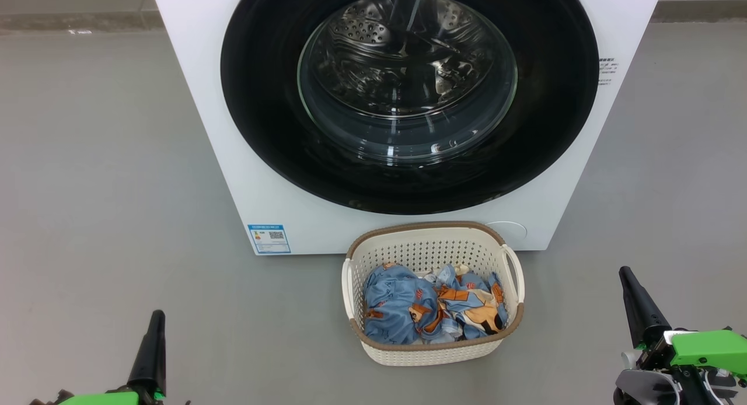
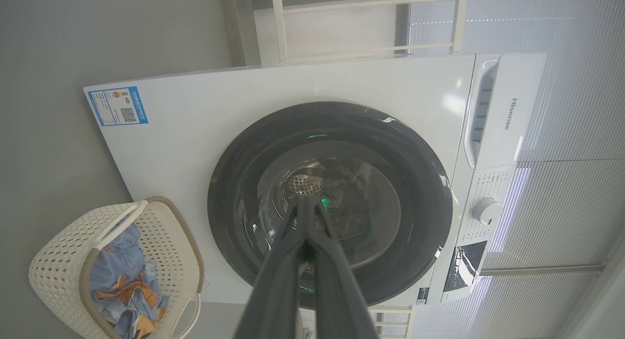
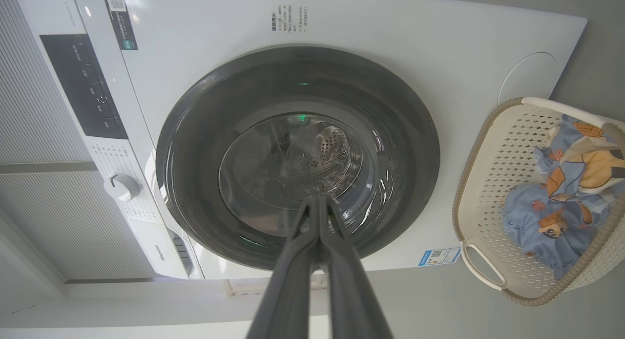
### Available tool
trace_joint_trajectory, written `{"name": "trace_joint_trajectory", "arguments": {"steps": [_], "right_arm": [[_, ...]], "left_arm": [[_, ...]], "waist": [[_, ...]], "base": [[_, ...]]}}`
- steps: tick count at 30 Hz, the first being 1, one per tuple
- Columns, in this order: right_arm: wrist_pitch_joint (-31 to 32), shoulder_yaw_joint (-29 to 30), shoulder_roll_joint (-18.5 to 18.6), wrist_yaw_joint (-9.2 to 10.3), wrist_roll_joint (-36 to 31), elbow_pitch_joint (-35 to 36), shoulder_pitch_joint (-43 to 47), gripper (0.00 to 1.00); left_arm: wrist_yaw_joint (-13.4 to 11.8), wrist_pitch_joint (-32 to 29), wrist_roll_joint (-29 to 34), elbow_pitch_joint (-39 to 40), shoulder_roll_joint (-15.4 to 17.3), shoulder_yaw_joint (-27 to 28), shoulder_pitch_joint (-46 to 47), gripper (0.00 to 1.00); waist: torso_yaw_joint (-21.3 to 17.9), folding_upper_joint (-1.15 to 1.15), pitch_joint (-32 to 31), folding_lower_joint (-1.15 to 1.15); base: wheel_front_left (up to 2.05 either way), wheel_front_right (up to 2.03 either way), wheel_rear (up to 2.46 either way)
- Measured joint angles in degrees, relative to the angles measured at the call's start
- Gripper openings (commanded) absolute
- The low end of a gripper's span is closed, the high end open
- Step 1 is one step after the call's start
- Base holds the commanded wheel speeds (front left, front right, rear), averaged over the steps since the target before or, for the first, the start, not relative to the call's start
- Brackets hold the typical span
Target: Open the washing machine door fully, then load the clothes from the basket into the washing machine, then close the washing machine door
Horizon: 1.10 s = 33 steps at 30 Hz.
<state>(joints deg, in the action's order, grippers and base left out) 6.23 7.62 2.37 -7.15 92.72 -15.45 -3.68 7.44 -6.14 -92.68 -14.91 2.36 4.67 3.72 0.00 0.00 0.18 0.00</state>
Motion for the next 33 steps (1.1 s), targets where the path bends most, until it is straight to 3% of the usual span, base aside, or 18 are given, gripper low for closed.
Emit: {"name": "trace_joint_trajectory", "arguments": {"steps": [23, 24, 33], "right_arm": [[0.0, 0.0, 0.0, 0.0, 0.0, 0.0, 0.0, 0.0], [0.0, 0.0, -0.1, 0.0, 0.0, -0.4, 0.1, 1.0], [-0.6, -0.4, -1.3, 0.01, 0.0, -3.4, 2.8, 1.0]], "left_arm": [[0.0, 0.0, 0.0, 0.0, 0.0, 0.0, 0.0, 0.0], [0.0, 0.0, 0.0, -0.3, 0.0, -0.1, -0.2, 1.0], [0.0, 0.7, 0.0, -2.7, -1.0, -0.8, -2.7, 1.0]], "waist": [[0.0, 0.0, 0.0, 0.0], [0.0, 0.0, 0.0, 0.0], [0.0, 0.0, -0.1, 0.1]], "base": [[0.0, 0.0, 0.0], [0.0, 0.0, 0.0], [0.0, 0.0, 0.0]]}}
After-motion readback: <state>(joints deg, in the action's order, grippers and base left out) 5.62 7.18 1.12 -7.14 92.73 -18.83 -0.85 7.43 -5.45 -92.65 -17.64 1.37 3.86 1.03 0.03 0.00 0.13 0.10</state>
